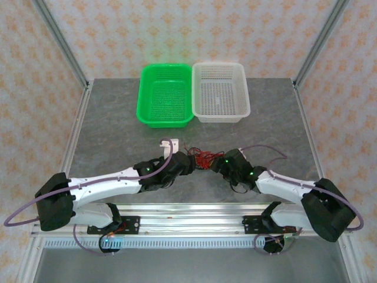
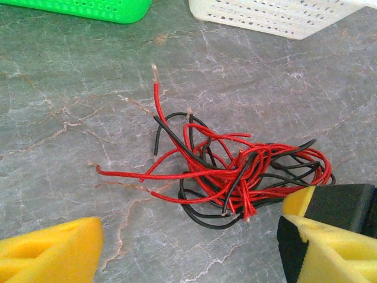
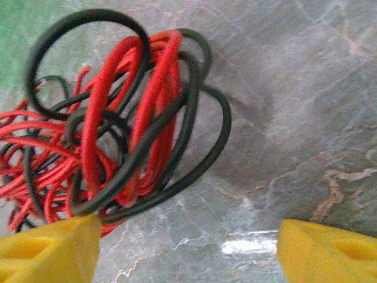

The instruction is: Untangle the cables

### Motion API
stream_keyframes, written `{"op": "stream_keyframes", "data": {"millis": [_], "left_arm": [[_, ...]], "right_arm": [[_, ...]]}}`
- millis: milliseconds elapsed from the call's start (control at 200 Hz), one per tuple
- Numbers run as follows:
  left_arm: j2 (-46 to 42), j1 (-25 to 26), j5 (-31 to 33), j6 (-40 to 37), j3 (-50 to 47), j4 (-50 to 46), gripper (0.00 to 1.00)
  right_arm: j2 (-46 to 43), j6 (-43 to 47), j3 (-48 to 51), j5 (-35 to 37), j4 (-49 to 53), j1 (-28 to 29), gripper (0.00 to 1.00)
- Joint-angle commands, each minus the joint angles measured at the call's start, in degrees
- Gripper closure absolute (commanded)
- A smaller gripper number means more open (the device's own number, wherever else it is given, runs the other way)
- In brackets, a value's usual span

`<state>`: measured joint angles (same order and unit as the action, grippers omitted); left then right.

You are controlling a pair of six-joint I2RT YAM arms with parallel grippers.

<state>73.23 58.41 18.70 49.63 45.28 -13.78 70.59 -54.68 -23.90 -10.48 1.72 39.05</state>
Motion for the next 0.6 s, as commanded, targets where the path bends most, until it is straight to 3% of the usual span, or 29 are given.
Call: {"op": "stream_keyframes", "data": {"millis": [0,285,596], "left_arm": [[-1.78,0.39,2.48,0.24,-0.1,-1.52,0.21],[-3.28,0.8,1.52,-0.67,-1.4,-0.28,0.22],[-1.86,1.37,2.32,-2.49,1.54,-0.76,0.23]], "right_arm": [[6.85,-1.16,-1.31,1.4,-12.67,0.55,0.27],[10.49,2.3,-3.17,1.8,-14.22,0.59,0.34],[-1.63,5.9,-6.49,2.83,-3.88,0.59,0.35]]}}
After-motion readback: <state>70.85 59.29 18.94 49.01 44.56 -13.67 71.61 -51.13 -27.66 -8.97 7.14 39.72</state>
